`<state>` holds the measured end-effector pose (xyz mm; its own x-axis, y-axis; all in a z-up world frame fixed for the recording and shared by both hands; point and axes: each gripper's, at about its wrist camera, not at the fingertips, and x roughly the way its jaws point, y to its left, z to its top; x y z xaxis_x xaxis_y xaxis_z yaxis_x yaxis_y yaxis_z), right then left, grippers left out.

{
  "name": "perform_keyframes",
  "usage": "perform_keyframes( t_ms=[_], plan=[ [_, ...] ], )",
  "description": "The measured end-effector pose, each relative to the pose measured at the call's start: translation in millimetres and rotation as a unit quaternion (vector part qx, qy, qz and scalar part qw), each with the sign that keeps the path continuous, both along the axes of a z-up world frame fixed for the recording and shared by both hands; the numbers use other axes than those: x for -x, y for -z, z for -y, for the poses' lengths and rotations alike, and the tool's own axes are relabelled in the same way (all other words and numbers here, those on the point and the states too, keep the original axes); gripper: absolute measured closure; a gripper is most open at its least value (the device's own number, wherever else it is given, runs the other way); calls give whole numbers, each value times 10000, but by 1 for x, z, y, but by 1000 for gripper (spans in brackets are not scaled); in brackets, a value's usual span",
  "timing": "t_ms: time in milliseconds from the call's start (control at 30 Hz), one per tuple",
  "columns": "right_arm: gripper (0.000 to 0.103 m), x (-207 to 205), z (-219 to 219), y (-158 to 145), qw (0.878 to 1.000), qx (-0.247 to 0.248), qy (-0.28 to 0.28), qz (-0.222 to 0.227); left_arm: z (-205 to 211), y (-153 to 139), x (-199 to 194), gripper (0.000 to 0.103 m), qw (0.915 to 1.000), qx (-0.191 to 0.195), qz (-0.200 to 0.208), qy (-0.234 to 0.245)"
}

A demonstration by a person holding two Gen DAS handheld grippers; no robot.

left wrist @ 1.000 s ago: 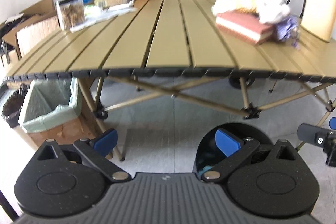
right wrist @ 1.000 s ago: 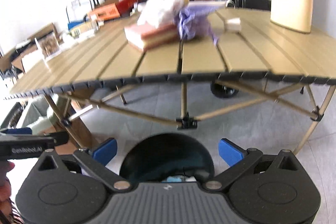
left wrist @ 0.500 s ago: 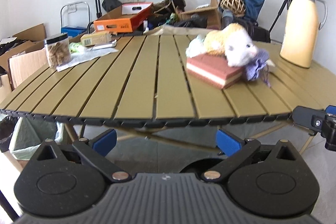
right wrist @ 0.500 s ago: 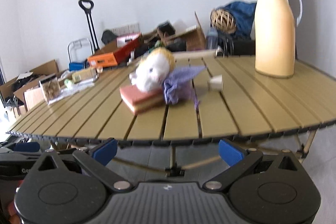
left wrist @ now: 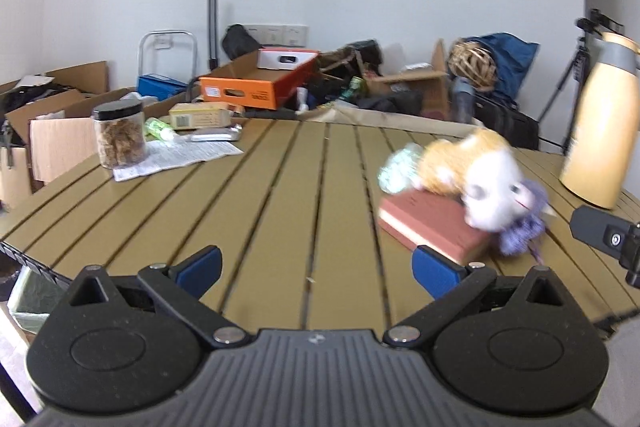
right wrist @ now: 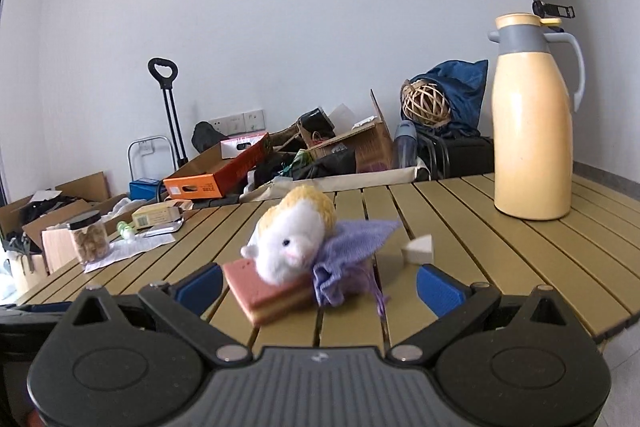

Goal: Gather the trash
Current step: 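Close the right gripper on the white-and-yellow plush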

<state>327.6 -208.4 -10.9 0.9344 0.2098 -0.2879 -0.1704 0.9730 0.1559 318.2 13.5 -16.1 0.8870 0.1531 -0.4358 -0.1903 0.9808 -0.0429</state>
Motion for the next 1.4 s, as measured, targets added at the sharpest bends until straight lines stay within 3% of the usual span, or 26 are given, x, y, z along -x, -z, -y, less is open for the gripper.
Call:
perform_keyframes(
  t_ms=[433, 600, 767, 967, 1167, 1400],
  plan=[
    [1, -78, -50, 6, 9996, 178, 223, 41, -26, 6, -24, 0, 9994, 67, 27, -344],
    [3, -97, -69, 8, 9975, 648, 245, 141, -33, 11, -31, 0, 9988, 39, 16, -486],
    [17, -119, -77, 16, 9968, 778, 148, -93, -38, 17, -33, 0, 9983, 63, -43, -581],
    [41, -134, -80, 32, 9950, 896, 240, -360, -33, 16, -31, 0, 9985, 66, 20, -543],
    [46, -129, -74, 31, 9967, 712, 242, -313, -27, 18, -33, 0, 9987, 16, -6, -507],
    [47, -108, -63, 16, 9986, 432, 293, 89, -31, 17, -31, 0, 9987, 53, 30, -496]
  ],
)
